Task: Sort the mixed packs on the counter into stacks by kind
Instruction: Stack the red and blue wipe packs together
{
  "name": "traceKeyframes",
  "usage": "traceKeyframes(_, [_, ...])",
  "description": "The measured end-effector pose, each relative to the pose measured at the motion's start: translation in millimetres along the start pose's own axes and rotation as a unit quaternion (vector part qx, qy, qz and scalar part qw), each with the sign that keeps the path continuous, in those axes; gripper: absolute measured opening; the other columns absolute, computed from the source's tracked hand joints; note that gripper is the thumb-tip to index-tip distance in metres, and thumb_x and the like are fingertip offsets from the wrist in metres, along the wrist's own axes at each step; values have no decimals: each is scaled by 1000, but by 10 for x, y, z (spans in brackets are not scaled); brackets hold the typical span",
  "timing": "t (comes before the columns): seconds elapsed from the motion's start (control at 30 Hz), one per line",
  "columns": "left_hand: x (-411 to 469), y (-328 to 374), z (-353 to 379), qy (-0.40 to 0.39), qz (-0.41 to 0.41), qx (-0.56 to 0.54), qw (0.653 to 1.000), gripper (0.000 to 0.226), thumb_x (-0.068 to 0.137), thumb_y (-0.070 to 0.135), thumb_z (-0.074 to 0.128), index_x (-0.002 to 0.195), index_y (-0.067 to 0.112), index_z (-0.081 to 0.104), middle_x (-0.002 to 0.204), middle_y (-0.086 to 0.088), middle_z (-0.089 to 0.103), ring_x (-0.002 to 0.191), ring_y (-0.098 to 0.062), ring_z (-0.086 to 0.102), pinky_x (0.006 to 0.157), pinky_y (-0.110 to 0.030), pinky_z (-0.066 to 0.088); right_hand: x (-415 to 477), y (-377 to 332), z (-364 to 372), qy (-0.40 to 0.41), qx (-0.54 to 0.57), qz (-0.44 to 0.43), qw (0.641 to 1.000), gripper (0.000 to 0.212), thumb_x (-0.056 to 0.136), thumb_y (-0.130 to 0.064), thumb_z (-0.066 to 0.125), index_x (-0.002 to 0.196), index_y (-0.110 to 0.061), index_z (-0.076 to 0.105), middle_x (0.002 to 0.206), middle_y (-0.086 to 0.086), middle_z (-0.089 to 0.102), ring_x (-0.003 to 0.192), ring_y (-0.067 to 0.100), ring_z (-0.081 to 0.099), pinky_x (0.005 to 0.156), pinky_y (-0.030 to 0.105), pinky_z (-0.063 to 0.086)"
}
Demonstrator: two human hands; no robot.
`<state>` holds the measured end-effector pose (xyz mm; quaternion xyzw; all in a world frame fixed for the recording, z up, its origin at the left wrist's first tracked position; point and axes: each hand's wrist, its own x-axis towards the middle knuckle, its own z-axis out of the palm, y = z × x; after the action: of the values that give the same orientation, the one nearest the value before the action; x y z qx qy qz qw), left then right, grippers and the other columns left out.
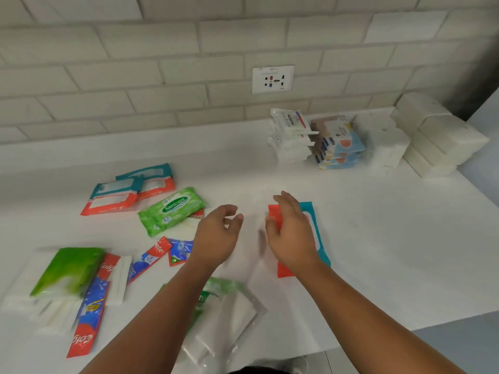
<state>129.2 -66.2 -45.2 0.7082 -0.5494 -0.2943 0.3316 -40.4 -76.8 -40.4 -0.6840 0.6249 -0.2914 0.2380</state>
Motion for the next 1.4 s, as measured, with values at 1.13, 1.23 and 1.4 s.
traceKeyframes(1.13, [1347, -2313, -2204, 33, 77, 283, 955, 61, 82, 15, 74, 138, 3, 52, 138, -19, 56, 119, -37, 59, 99, -43, 48, 1208, -2247, 2714, -212, -376, -278, 858, 45, 97, -21, 48, 142, -23, 49, 156, 6, 37, 146, 33, 25, 117, 52, 24])
traceKeyframes(1.23, [1336, -2321, -2185, 49, 67, 285, 955, 60, 87, 18, 71, 142, 9, 50, 139, -15, 55, 107, -35, 64, 90, -41, 54, 1249, -2291, 2689, -208, -389, -309, 842, 37, 98, -35, 49, 132, -24, 59, 141, -1, 57, 142, 29, 35, 117, 49, 22])
traceKeyframes(1.4, [1238, -2272, -2263, 121, 57, 237, 962, 29, 94, 19, 62, 123, 17, 65, 114, -7, 71, 92, -30, 68, 70, -33, 48, 1205, -2381, 2633, -136, -192, -342, 910, 25, 82, -21, 60, 102, -19, 75, 106, 2, 74, 109, 31, 64, 93, 44, 47])
